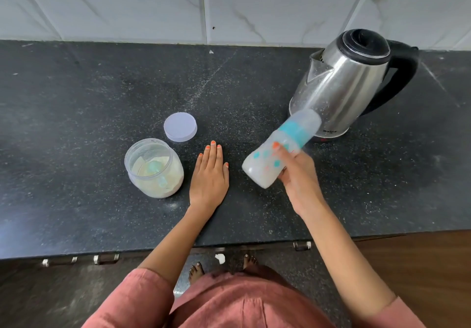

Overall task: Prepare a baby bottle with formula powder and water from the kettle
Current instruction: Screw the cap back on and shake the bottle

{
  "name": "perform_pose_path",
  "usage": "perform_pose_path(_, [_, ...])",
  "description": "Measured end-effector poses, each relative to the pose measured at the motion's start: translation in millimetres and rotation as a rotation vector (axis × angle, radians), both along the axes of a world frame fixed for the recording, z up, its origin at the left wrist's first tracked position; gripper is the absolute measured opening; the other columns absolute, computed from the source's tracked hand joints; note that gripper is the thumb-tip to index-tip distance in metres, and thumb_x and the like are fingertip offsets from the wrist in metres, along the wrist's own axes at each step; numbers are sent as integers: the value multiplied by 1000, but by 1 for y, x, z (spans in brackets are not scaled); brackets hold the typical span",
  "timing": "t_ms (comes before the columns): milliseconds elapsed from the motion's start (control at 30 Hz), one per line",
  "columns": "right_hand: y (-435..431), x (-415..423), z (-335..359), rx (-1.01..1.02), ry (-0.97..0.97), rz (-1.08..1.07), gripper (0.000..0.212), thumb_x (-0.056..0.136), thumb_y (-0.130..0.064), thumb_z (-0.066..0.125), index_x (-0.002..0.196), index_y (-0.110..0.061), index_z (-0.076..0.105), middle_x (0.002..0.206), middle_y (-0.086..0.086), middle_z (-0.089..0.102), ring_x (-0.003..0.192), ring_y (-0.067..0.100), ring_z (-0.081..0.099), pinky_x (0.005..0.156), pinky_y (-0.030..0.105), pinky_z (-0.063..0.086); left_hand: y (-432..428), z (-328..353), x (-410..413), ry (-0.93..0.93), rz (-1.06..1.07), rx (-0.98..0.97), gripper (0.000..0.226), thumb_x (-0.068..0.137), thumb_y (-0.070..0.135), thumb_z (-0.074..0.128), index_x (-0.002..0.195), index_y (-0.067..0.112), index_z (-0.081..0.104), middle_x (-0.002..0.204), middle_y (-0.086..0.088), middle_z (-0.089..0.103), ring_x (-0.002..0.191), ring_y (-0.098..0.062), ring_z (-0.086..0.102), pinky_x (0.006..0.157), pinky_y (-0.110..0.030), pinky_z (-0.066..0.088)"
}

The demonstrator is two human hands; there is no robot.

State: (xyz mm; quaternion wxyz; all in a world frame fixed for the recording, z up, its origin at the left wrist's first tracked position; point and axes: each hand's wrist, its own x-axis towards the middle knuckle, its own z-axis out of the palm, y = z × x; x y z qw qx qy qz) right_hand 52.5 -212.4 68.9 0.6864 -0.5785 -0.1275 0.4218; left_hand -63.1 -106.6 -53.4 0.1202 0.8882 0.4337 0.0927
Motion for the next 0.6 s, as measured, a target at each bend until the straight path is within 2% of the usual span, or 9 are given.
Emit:
perform_pose_path(100, [-12, -5, -3, -157, -232, 300, 18, 76, -5, 67, 86, -20, 65, 86, -2, 69, 84, 11, 64, 81, 29, 52, 1, -1, 0, 8, -5, -8, 50, 101, 25, 22, 145, 4, 13, 155, -12, 10, 143, -23, 8, 114, -31, -1])
perform_pose_path(133, [-12, -2, -3, -147, -235, 289, 18, 75, -5, 67, 86, -19, 65, 86, -1, 69, 82, 11, 64, 81, 30, 52, 0, -1, 0, 8, -4, -10, 50, 101, 25, 23, 145, 4, 13, 155, -12, 9, 143, -23, 8, 114, -31, -1])
perform_pose_path(200, [-8, 5, -1, -62, -101, 115, 15, 79, -7, 63, 90, -18, 63, 90, 0, 67, 86, 13, 63, 84, 34, 52, 0, 0, 0, -6, -2, -2, 50, 101, 24, 24, 145, 3, 14, 155, -12, 10, 143, -24, 8, 114, -31, 0])
perform_pose_path(267, [-2, 12, 0, 43, 64, -102, 15, 83, -11, 59, 95, -20, 60, 96, -2, 65, 90, 11, 63, 84, 30, 52, 0, 0, 0, -2, -2, 10, 50, 101, 28, 17, 144, 3, 16, 154, -13, 13, 143, -24, 11, 114, -32, 2])
perform_pose_path(300, [0, 11, -2, 60, 81, -146, 15, 84, -11, 59, 96, -21, 59, 97, -3, 65, 92, 10, 62, 85, 30, 52, 0, 0, 0, -1, -1, 12, 54, 99, 31, 12, 144, 2, 18, 154, -14, 15, 143, -25, 13, 114, -33, 4])
perform_pose_path(367, [-3, 4, -5, -10, -28, -43, 16, 82, -10, 62, 94, -21, 60, 94, -3, 66, 90, 11, 62, 87, 33, 52, 0, 0, 0, 0, -4, 16, 59, 96, 33, 7, 143, 2, 20, 153, -14, 16, 142, -25, 14, 114, -33, 4])
perform_pose_path(467, [-13, -6, -5, -155, -215, 253, 19, 76, -5, 68, 84, -22, 65, 80, -7, 70, 79, 6, 65, 80, 29, 52, 1, -1, 0, 14, -2, 2, 50, 100, 27, 18, 145, 3, 15, 154, -13, 11, 143, -24, 9, 114, -32, 2])
perform_pose_path(533, [-12, -3, -5, -109, -150, 171, 17, 77, -5, 66, 85, -20, 64, 82, -6, 69, 81, 9, 65, 79, 30, 53, 1, 0, 0, 15, 1, -5, 50, 101, 25, 21, 145, 4, 12, 155, -11, 8, 144, -22, 6, 115, -32, 1])
perform_pose_path(600, [-6, 4, -5, -17, 17, -39, 15, 82, -9, 61, 94, -18, 62, 91, -3, 67, 87, 11, 63, 80, 30, 54, 1, 0, 0, 17, 2, -5, 51, 101, 26, 22, 145, 4, 11, 155, -11, 7, 144, -22, 5, 115, -32, 0])
